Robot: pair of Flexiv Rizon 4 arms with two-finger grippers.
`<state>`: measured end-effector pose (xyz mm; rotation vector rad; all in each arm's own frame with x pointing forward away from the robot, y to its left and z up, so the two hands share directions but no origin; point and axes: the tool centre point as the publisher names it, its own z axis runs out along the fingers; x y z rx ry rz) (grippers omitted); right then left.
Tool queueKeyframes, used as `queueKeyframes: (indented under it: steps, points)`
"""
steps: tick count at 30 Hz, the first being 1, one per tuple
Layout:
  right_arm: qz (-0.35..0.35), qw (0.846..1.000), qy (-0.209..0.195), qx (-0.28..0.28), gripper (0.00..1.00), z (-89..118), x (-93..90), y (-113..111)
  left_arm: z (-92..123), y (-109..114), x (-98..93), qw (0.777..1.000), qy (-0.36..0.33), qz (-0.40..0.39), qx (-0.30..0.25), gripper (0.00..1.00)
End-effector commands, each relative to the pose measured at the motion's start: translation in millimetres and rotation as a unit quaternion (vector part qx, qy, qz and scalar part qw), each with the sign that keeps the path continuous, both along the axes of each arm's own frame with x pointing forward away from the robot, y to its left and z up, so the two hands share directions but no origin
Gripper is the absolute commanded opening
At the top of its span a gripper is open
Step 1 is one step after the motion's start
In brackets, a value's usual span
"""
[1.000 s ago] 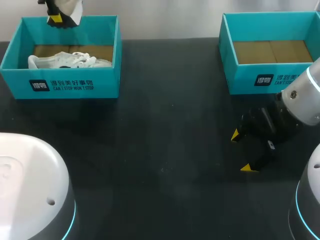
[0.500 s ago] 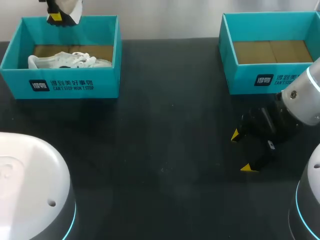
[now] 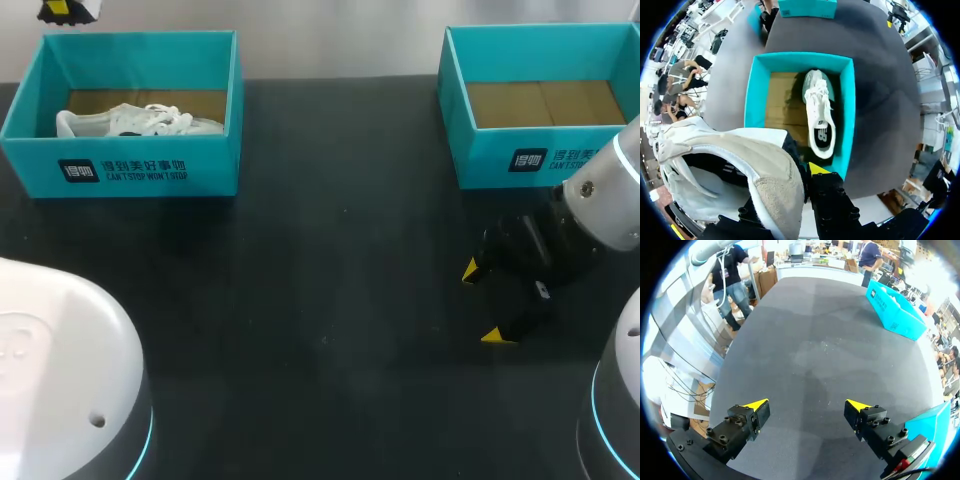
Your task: Take the shoe out of the shoebox, open the shoe tongue, remove and reinsert the insole, then place the shoe into the shoebox
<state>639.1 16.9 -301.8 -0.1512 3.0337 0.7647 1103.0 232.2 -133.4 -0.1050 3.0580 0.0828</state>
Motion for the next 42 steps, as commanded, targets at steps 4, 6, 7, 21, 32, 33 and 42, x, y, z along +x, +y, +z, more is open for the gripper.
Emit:
queueKeyframes:
  steps: [4,6,7,21,32,33,42]
  points:
    - [0.000,1.000,-0.001,-0.001,1.00,-0.5,-0.5,0.5,3.5,12.3,13.3,0.995,0.029,-0.097,0.013,0.00]
    - [0.000,1.000,-0.001,-0.001,1.00,-0.5,-0.5,0.5,-1.3,15.1,9.1,0.982,0.034,-0.180,0.039,0.00]
    - [0.000,1.000,-0.001,-0.001,1.00,-0.5,-0.5,0.5,-3.6,16.7,6.1,0.974,0.021,-0.218,0.058,0.00]
    - [0.000,1.000,-0.001,-0.001,1.00,-0.5,-0.5,0.5,-12.6,53.9,11.2,0.904,-0.052,-0.409,0.111,0.00]
    - [0.000,1.000,-0.001,-0.001,1.00,-0.5,-0.5,0.5,-12.6,53.9,11.2,0.904,-0.052,-0.409,0.111,0.00]
    - [0.000,1.000,-0.001,-0.001,1.00,-0.5,-0.5,0.5,-12.1,52.4,11.8,0.894,-0.056,-0.430,0.114,0.00]
    - [0.000,1.000,-0.001,-0.001,1.00,-0.5,-0.5,0.5,-9.3,63.0,27.4,0.817,-0.031,-0.572,0.071,0.00]
